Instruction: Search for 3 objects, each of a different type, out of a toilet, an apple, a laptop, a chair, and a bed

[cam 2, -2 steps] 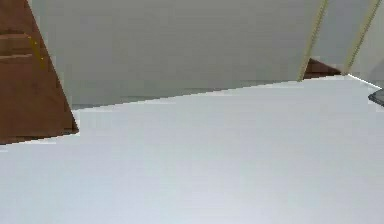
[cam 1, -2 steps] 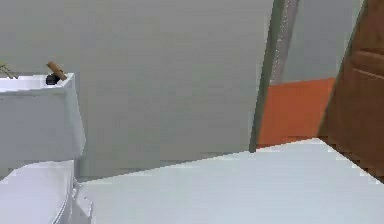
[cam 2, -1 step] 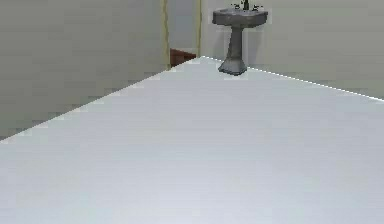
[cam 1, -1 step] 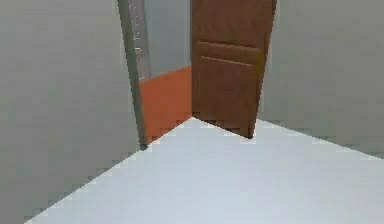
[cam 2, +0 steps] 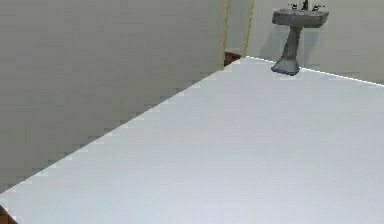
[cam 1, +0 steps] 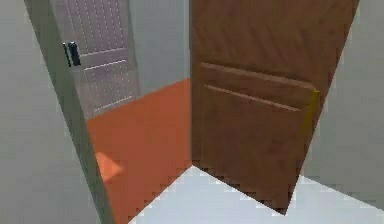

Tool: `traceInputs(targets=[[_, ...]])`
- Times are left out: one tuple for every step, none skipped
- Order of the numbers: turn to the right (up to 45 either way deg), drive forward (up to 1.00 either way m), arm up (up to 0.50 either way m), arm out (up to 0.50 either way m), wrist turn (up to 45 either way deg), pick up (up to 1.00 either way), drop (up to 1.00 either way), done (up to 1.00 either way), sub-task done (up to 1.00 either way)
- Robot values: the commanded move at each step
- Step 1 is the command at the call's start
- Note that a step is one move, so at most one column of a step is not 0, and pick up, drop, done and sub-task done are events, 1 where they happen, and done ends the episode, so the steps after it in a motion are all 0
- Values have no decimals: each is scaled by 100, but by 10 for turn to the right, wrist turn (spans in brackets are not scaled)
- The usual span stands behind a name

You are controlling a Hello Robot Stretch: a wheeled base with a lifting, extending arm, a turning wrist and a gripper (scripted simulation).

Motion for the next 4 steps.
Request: traceInputs(targets=[[0, 70, 0, 0, 0, 0, 0, 0, 0], [-150, 0, 0, 0, 0, 0, 0, 0, 0], [0, 50, 0, 0, 0, 0, 0, 0, 0], [-210, 0, 0, 0, 0, 0, 0, 0, 0]])
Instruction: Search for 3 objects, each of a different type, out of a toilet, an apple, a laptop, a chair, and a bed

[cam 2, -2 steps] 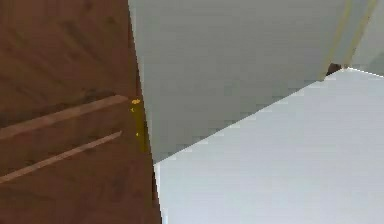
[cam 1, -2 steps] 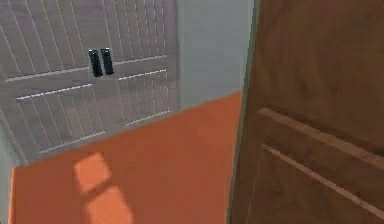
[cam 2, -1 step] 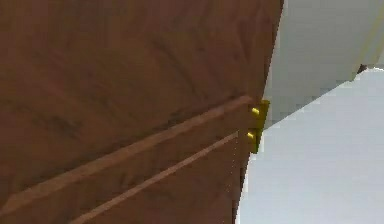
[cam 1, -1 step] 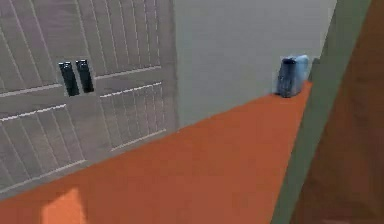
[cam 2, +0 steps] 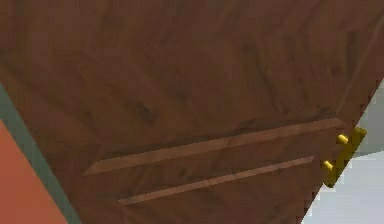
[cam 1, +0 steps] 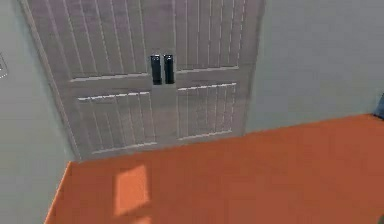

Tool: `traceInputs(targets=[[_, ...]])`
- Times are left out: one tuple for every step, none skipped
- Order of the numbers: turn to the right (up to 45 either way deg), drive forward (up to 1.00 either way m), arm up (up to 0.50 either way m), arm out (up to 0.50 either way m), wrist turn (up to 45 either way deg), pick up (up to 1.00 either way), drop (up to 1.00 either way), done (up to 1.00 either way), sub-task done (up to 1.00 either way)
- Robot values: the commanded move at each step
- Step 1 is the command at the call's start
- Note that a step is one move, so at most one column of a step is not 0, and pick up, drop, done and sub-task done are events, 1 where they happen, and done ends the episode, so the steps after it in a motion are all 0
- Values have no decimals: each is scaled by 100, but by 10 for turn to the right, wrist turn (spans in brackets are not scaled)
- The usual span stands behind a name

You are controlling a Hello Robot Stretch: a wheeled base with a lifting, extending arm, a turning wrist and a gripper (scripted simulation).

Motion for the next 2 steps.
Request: traceInputs(targets=[[0, 5, 0, 0, 0, 0, 0, 0, 0], [-120, 0, 0, 0, 0, 0, 0, 0, 0]])
